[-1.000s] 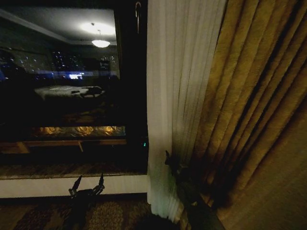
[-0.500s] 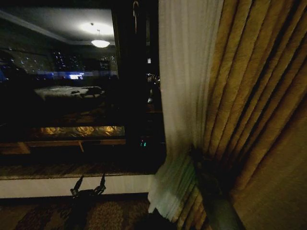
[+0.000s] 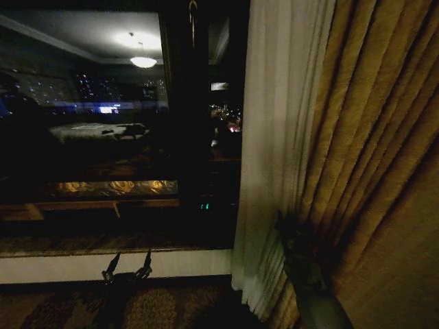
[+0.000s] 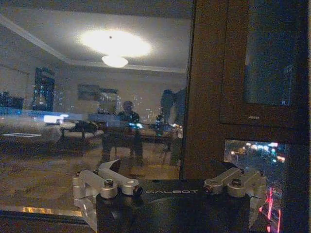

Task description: Open the curtains by pulling them apart, changing their state from closed to fully open.

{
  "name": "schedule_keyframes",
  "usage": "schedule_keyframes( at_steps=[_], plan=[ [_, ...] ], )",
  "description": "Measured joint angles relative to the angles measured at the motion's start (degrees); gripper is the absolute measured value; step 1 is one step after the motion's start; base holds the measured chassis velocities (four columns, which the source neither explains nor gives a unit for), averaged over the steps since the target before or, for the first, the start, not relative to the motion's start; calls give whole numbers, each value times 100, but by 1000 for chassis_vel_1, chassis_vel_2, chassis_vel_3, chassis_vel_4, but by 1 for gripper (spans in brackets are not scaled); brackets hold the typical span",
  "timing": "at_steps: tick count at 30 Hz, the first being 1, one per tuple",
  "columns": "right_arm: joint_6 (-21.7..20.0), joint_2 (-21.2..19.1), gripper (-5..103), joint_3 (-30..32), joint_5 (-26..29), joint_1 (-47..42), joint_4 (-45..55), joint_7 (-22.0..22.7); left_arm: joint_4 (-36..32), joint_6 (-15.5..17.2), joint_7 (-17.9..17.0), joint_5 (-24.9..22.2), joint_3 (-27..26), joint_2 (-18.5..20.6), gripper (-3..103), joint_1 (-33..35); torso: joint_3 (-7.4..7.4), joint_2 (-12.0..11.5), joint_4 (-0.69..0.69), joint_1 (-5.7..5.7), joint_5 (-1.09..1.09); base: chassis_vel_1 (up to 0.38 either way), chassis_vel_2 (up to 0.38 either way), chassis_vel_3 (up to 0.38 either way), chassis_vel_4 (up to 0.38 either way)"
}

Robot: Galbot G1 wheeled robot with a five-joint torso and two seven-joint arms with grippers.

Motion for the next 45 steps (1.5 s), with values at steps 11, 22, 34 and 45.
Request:
schedule_keyframes(
  at_steps=[11,22,34,45],
  plan=[
    [-224,50,62,-491,-618,-1156,1215,-676,-14,292,-41,-54,-26,70,100,-198,0,0,1,0,-1,0,0,0,0],
    [-14,286,98,-595,-1582,-1595,1463,-711,-52,579,-186,-185,-3,250,100,-243,0,0,1,0,-1,0,0,0,0],
    [-5,276,100,-612,-1630,-1567,1523,-592,-23,544,-178,-186,31,288,100,-171,0,0,1,0,1,105,94,-96,-94],
    [4,300,100,-783,-1713,-1578,1493,-592,-8,464,-171,-228,-5,287,100,-108,0,0,1,0,0,288,292,-299,-285]
  ],
)
